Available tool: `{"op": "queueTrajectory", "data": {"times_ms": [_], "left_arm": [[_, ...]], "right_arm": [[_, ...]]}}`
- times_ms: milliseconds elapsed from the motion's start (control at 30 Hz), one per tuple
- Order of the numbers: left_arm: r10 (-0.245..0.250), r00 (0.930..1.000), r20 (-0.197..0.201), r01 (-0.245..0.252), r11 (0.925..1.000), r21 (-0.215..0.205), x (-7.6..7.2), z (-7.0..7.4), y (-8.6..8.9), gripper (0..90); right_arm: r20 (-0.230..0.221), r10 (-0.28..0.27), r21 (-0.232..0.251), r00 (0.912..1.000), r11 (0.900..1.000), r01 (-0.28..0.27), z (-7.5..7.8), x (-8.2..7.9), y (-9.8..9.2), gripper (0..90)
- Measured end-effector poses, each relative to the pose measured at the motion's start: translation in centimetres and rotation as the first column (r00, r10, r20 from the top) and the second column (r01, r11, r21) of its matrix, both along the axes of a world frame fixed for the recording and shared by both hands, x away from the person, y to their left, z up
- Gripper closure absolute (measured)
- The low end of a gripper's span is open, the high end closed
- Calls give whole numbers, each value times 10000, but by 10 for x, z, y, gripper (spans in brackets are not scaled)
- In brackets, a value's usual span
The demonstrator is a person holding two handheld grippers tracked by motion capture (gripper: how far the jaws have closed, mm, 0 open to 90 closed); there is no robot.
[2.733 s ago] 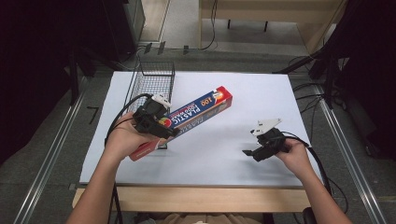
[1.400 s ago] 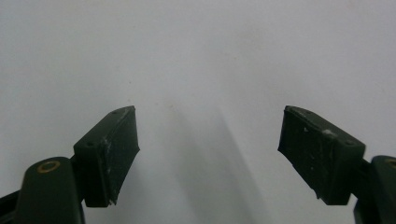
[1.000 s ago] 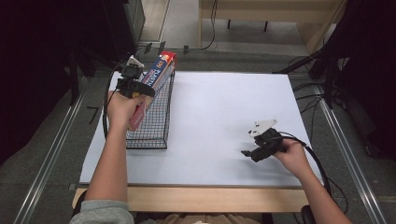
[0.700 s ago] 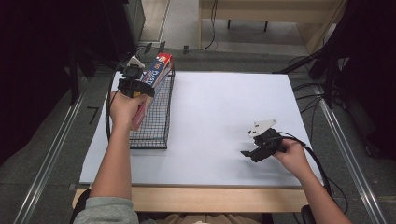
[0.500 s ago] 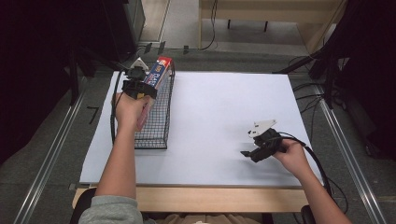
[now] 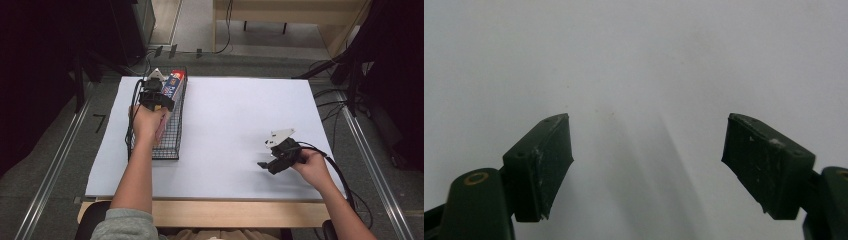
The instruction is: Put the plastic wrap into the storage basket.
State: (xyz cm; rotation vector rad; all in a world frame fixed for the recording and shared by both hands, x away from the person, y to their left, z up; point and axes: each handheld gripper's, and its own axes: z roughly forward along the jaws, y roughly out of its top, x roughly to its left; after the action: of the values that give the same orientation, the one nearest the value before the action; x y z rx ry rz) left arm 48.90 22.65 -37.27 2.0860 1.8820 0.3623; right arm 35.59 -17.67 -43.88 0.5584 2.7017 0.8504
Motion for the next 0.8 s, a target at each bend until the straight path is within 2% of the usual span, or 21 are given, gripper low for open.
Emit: {"op": "queueTrajectory", "data": {"times_ms": [33, 133, 300, 433, 600, 800], "left_arm": [[-14, 10000, -98, 13, 10000, -36, 0, -2, 0, 396], [-27, 10000, -67, 26, 9999, -138, 0, -6, -3, 393], [-203, 9994, -269, 202, 9998, -24, 0, -9, -7, 384], [-269, 9990, -358, 262, 9994, -210, -2, -14, -9, 373], [-308, 9970, -710, 287, 9991, -303, -2, -27, -10, 368], [-332, 9987, -395, 313, 9984, -464, -6, -23, -10, 364]], "right_arm": [[4, 7, 0, 10000, 10000, -7, 0, 0, 0, 208], [15, -6, -14, 10000, 10000, 6, 0, 0, 0, 208], [32, 31, -60, 10000, 10000, -31, 0, 0, 1, 208], [29, 53, -61, 10000, 10000, -53, 0, 0, 1, 208], [3, 73, -53, 10000, 10000, -73, 0, -1, 1, 208], [5, 114, -101, 9999, 9999, -114, -1, -1, 1, 208]]}}
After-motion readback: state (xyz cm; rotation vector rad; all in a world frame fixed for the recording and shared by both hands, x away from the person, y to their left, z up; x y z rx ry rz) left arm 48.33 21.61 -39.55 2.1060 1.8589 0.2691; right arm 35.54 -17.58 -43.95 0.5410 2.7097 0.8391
